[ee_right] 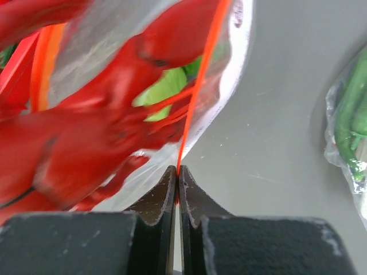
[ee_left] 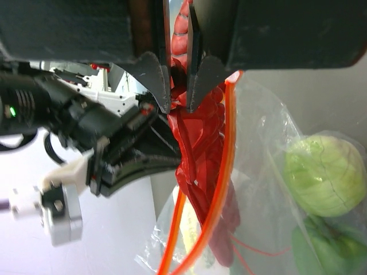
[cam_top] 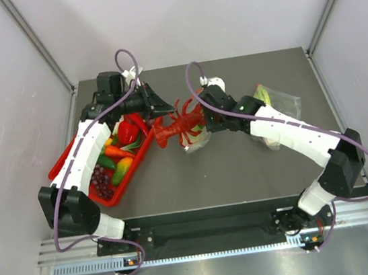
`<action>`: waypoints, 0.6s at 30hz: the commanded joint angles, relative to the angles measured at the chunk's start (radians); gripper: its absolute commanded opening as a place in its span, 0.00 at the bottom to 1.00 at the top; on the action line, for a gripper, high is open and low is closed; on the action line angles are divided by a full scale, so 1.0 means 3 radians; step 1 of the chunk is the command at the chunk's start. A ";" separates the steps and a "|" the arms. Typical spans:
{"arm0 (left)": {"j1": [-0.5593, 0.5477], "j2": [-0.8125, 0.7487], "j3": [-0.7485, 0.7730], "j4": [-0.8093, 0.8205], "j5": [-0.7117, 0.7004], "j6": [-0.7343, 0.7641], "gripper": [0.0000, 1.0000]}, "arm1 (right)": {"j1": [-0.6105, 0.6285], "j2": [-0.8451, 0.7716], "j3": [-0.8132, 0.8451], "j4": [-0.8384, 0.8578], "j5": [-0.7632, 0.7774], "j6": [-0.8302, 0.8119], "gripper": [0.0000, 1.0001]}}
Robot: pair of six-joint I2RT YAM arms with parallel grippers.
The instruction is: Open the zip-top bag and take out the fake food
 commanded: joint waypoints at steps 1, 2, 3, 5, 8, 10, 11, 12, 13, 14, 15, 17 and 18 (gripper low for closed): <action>0.0105 -0.0247 0.0193 -0.0033 0.0314 0.0096 0.00 | -0.0119 -0.0019 0.0118 0.0072 0.0030 -0.0051 0.00; 0.0130 -0.0262 0.0193 -0.0038 0.0324 0.0102 0.00 | -0.0139 -0.0029 0.0108 0.0072 0.0035 -0.0051 0.00; 0.0151 -0.0298 0.0188 -0.0043 0.0345 0.0117 0.00 | -0.0160 -0.0030 0.0098 0.0077 0.0035 -0.0051 0.00; 0.0222 -0.0328 0.0163 -0.0043 0.0416 0.0127 0.00 | -0.0216 -0.0065 0.0062 0.0087 0.0025 -0.0051 0.00; 0.0335 -0.0400 0.0122 -0.0028 0.0508 0.0132 0.00 | -0.0287 -0.0106 0.0016 0.0092 0.0004 -0.0071 0.00; 0.0406 -0.0456 0.0107 -0.0018 0.0554 0.0148 0.00 | -0.0333 -0.0127 0.0006 0.0097 -0.0011 -0.0087 0.00; 0.0432 -0.0477 0.0096 -0.0018 0.0595 0.0153 0.00 | -0.0344 -0.0132 -0.0004 0.0092 -0.0016 -0.0097 0.00; 0.0462 -0.0512 0.0086 -0.0023 0.0626 0.0163 0.00 | -0.0359 -0.0137 -0.0004 0.0097 -0.0016 -0.0102 0.00; 0.0528 -0.0528 0.0045 -0.0008 0.0651 0.0168 0.00 | -0.0375 -0.0147 -0.0004 0.0092 -0.0026 -0.0107 0.00; 0.0560 -0.0548 0.0020 0.0003 0.0682 0.0168 0.00 | -0.0405 -0.0152 -0.0004 0.0097 -0.0027 -0.0123 0.00; 0.0631 -0.0594 -0.0001 0.0008 0.0693 0.0168 0.00 | -0.0416 -0.0157 0.0001 0.0097 -0.0037 -0.0123 0.00; 0.0703 -0.0650 -0.0062 -0.0002 0.0708 0.0193 0.00 | -0.0436 -0.0168 0.0016 0.0102 -0.0047 -0.0138 0.00; 0.0744 -0.0666 -0.0073 -0.0018 0.0708 0.0209 0.00 | -0.0441 -0.0173 0.0016 0.0102 -0.0047 -0.0143 0.00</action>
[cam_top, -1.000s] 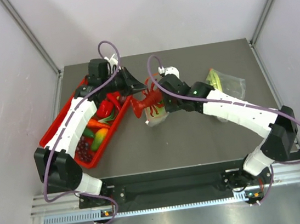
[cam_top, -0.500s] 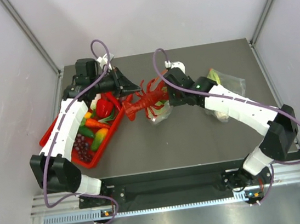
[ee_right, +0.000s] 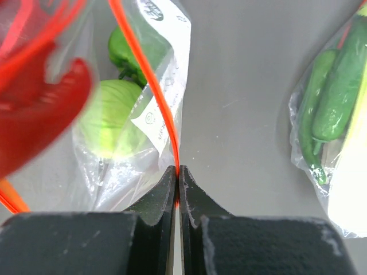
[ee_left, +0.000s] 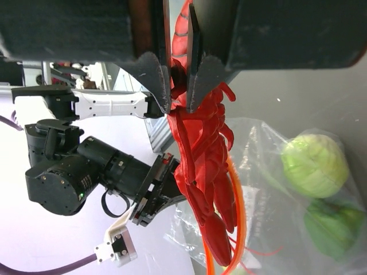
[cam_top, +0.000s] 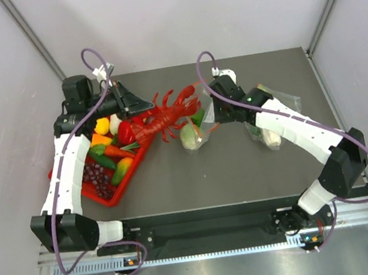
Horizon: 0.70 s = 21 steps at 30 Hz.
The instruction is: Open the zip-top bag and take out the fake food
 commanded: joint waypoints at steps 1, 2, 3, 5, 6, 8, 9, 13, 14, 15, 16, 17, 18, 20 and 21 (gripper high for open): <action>0.0192 -0.0194 -0.0059 0.0036 0.0174 0.0103 0.00 | -0.0056 -0.0170 0.0020 0.0097 -0.0013 -0.0072 0.00; 0.0203 -0.0205 -0.0059 0.0010 0.0169 0.0124 0.00 | -0.0066 -0.0180 0.0020 0.0092 -0.0008 -0.0077 0.00; 0.0289 -0.0220 -0.0059 -0.0020 0.0154 0.0175 0.00 | -0.0071 -0.0191 0.0015 0.0097 -0.0013 -0.0077 0.00; 0.0381 -0.0240 -0.0059 -0.0117 0.0072 0.0221 0.00 | -0.0087 -0.0226 -0.0006 0.0092 -0.0013 -0.0077 0.00; 0.0422 -0.0256 -0.0054 -0.0158 0.0026 0.0312 0.00 | -0.0092 -0.0237 -0.0021 0.0097 -0.0018 -0.0082 0.00; 0.0463 -0.0251 -0.0008 -0.0363 -0.0163 0.0430 0.00 | -0.0107 -0.0278 -0.0057 0.0108 -0.0028 -0.0087 0.00; 0.0509 -0.0251 0.0008 -0.0429 -0.0234 0.0537 0.00 | -0.0117 -0.0293 -0.0067 0.0108 -0.0033 -0.0092 0.00; 0.0606 -0.0276 0.0084 -0.0685 -0.0689 0.0676 0.00 | -0.0173 -0.0369 -0.0133 0.0123 -0.0054 -0.0118 0.00; 0.0622 -0.0276 0.0100 -0.0716 -0.0731 0.0691 0.00 | -0.0184 -0.0380 -0.0139 0.0123 -0.0059 -0.0128 0.00; 0.0642 -0.0281 0.0125 -0.0746 -0.0792 0.0722 0.00 | -0.0189 -0.0390 -0.0144 0.0133 -0.0074 -0.0138 0.00; 0.0647 -0.0281 0.0161 -0.0777 -0.0843 0.0737 0.00 | -0.0209 -0.0405 -0.0159 0.0133 -0.0079 -0.0159 0.00; 0.0653 -0.0291 0.0166 -0.0772 -0.0879 0.0743 0.00 | -0.0214 -0.0411 -0.0164 0.0133 -0.0084 -0.0159 0.00; 0.0683 -0.0307 0.0176 -0.0757 -0.0895 0.0733 0.00 | -0.0230 -0.0416 -0.0164 0.0138 -0.0089 -0.0159 0.00; 0.0704 -0.0297 0.0177 -0.0721 -0.0910 0.0727 0.00 | -0.0255 -0.0431 -0.0180 0.0148 -0.0110 -0.0179 0.00; 0.0744 -0.0292 0.0177 -0.0721 -0.0940 0.0732 0.00 | -0.0260 -0.0436 -0.0185 0.0154 -0.0125 -0.0190 0.00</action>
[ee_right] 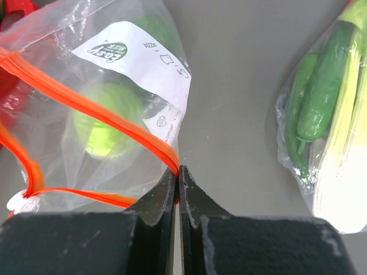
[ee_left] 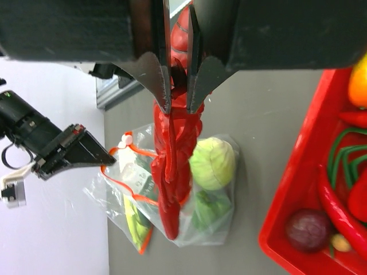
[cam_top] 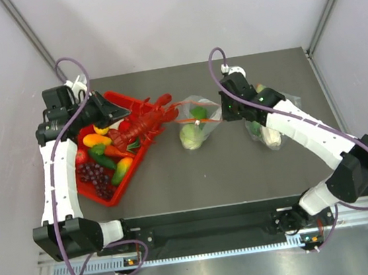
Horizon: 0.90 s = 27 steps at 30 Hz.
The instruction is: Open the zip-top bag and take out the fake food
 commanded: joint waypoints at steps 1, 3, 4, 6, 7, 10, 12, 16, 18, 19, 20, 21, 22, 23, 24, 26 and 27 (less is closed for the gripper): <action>0.0110 -0.0119 0.0165 0.0066 -0.0250 0.0094 0.00 | -0.0095 -0.0153 -0.0009 0.0077 0.0003 -0.0093 0.00; 0.0192 -0.0144 0.0190 0.0112 -0.0286 0.0059 0.00 | -0.0116 -0.0163 -0.0009 0.0082 -0.0012 -0.0108 0.00; 0.0217 -0.0154 0.0196 0.0203 -0.0226 0.0028 0.00 | -0.0141 -0.0163 -0.0009 0.0088 -0.0022 -0.0124 0.00; 0.0218 -0.0165 0.0201 0.0666 0.0242 -0.0211 0.00 | -0.0162 -0.0168 -0.0014 0.0093 -0.0053 -0.0139 0.00; 0.0218 -0.0144 0.0191 0.0867 0.0448 -0.0380 0.00 | -0.0182 -0.0163 -0.0019 0.0093 -0.0068 -0.0154 0.00; 0.0208 -0.0052 0.0094 0.1868 0.1195 -0.1243 0.00 | -0.0208 -0.0142 -0.0019 0.0113 -0.0099 -0.0200 0.00; 0.0192 -0.0078 -0.0013 0.2365 0.1359 -0.1730 0.00 | -0.0228 -0.0127 -0.0009 0.0174 -0.0145 -0.0200 0.00; 0.0054 -0.0113 -0.0131 0.2591 0.1584 -0.1833 0.00 | -0.0244 -0.0035 0.0128 0.0225 -0.0222 -0.0221 0.00; 0.0003 -0.0175 -0.0258 0.2765 0.1606 -0.1936 0.00 | -0.0244 0.0021 0.0210 0.0226 -0.0252 -0.0236 0.00; 0.0003 -0.0200 -0.0285 0.2786 0.1606 -0.1931 0.00 | -0.0249 0.0087 0.0302 0.0226 -0.0268 -0.0256 0.00; 0.0023 -0.0236 -0.0300 0.2685 0.1535 -0.1830 0.00 | -0.0249 0.0118 0.0343 0.0221 -0.0273 -0.0262 0.00; 0.0044 -0.0246 -0.0275 0.2507 0.1473 -0.1717 0.00 | -0.0254 0.0164 0.0379 0.0221 -0.0298 -0.0272 0.00; 0.0064 -0.0252 -0.0270 0.2379 0.1382 -0.1600 0.00 | -0.0249 0.0180 0.0435 0.0215 -0.0309 -0.0277 0.00; 0.0145 -0.0246 -0.0270 0.2084 0.1203 -0.1376 0.00 | -0.0249 0.0195 0.0451 0.0220 -0.0319 -0.0282 0.00; 0.0202 -0.0246 -0.0280 0.1969 0.1080 -0.1272 0.00 | -0.0254 0.0205 0.0466 0.0215 -0.0344 -0.0277 0.00; 0.0350 -0.0272 -0.0326 0.1851 0.0886 -0.1063 0.00 | -0.0249 0.0195 0.0466 0.0215 -0.0355 -0.0282 0.00; 0.0396 -0.0282 -0.0366 0.1780 0.0647 -0.1001 0.00 | -0.0254 0.0170 0.0451 0.0215 -0.0350 -0.0277 0.00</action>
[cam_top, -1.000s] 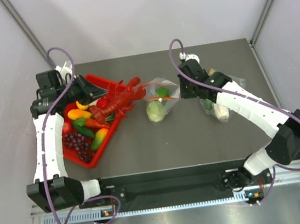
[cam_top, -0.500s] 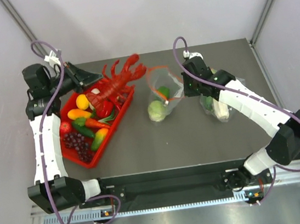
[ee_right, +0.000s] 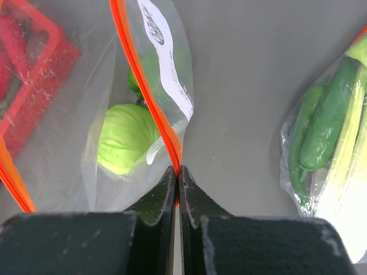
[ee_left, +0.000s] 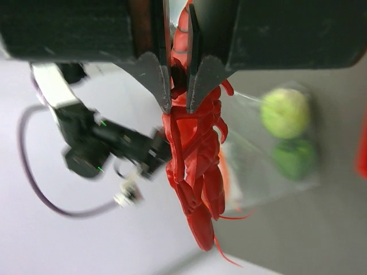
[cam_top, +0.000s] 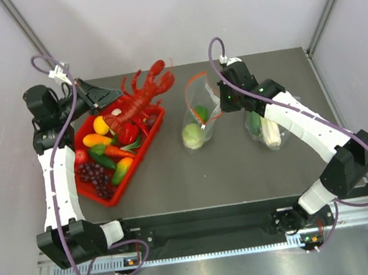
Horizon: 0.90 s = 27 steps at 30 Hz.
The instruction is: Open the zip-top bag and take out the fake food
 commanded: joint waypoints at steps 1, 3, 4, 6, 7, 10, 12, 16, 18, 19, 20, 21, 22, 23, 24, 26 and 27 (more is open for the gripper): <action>0.0230 -0.0159 -0.0089 -0.0175 -0.0591 0.0409 0.00 | -0.0041 -0.0060 0.0118 0.0142 -0.0041 -0.0044 0.00; 0.0307 -0.0184 -0.0217 -0.0175 -0.0994 0.0592 0.00 | -0.0041 -0.0106 0.0041 0.0157 -0.0046 -0.0034 0.00; 0.0327 -0.0190 -0.0263 -0.0175 -0.1133 0.0654 0.00 | -0.0041 -0.0122 0.0021 0.0162 -0.0046 -0.0024 0.00; 0.0394 -0.0169 -0.0391 -0.0170 -0.1302 0.0741 0.00 | -0.0041 -0.0147 -0.0015 0.0162 -0.0076 -0.0019 0.00; 0.0419 -0.0159 -0.0442 -0.0150 -0.1455 0.0741 0.00 | -0.0041 -0.0153 -0.0041 0.0167 -0.0082 -0.0014 0.00; 0.0496 -0.0118 -0.0590 -0.0094 -0.1610 0.0777 0.00 | -0.0036 -0.0168 -0.0061 0.0172 -0.0087 -0.0004 0.00; 0.0532 -0.0032 -0.0621 -0.0104 -0.1640 0.0808 0.00 | -0.0041 -0.0173 -0.0061 0.0177 -0.0102 -0.0009 0.00; 0.0598 0.0122 -0.0719 0.0014 -0.1681 0.0808 0.00 | -0.0036 -0.0132 -0.0051 0.0188 -0.0143 -0.0003 0.00; 0.0639 0.0209 -0.0764 0.0065 -0.1691 0.0803 0.00 | -0.0041 -0.0117 -0.0051 0.0188 -0.0168 0.0012 0.00; 0.0649 0.0265 -0.0780 0.0070 -0.1717 0.0808 0.00 | -0.0036 -0.0112 -0.0056 0.0193 -0.0168 0.0012 0.00; 0.0655 0.0286 -0.0805 0.0060 -0.1773 0.0813 0.00 | -0.0036 -0.0107 -0.0061 0.0193 -0.0179 0.0017 0.00; 0.0650 0.0311 -0.0811 0.0060 -0.1789 0.0828 0.00 | -0.0036 -0.0102 -0.0061 0.0188 -0.0189 0.0022 0.00; 0.0650 0.0352 -0.0821 0.0065 -0.1814 0.0859 0.00 | -0.0036 -0.0102 -0.0066 0.0193 -0.0194 0.0032 0.00; 0.0650 0.0367 -0.0831 0.0065 -0.1850 0.0874 0.00 | -0.0036 -0.0096 -0.0072 0.0183 -0.0194 0.0032 0.00; 0.0660 0.0388 -0.0867 0.0100 -0.1891 0.0895 0.00 | -0.0036 -0.0101 -0.0082 0.0188 -0.0199 0.0037 0.00; 0.0675 0.0485 -0.0903 0.0101 -0.1957 0.0961 0.00 | -0.0031 -0.0096 -0.0082 0.0188 -0.0209 0.0048 0.00; 0.0690 0.0526 -0.0918 0.0091 -0.2003 0.0971 0.00 | -0.0041 -0.0096 -0.0087 0.0188 -0.0209 0.0048 0.00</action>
